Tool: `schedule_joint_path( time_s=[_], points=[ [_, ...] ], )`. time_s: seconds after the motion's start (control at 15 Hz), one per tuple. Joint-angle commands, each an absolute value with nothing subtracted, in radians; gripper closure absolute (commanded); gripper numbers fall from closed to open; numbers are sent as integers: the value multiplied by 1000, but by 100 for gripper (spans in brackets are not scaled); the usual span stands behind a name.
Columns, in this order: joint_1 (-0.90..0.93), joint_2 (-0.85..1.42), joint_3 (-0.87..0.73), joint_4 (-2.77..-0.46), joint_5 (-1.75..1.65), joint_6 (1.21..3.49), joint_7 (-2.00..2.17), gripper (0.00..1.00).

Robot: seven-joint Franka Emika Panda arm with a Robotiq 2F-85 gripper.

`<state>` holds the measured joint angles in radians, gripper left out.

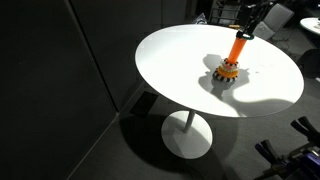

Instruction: Place the dark green ring on the stack

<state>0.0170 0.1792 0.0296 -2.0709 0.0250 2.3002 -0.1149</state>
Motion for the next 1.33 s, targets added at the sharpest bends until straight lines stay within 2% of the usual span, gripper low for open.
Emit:
schedule_joint_path(
  time_s=[0.0,1.27],
  points=[
    [26,173,25,-2074,-31,2310,-88,55],
    [28,186,24,-2067,-88,2252,-77,55]
  ],
)
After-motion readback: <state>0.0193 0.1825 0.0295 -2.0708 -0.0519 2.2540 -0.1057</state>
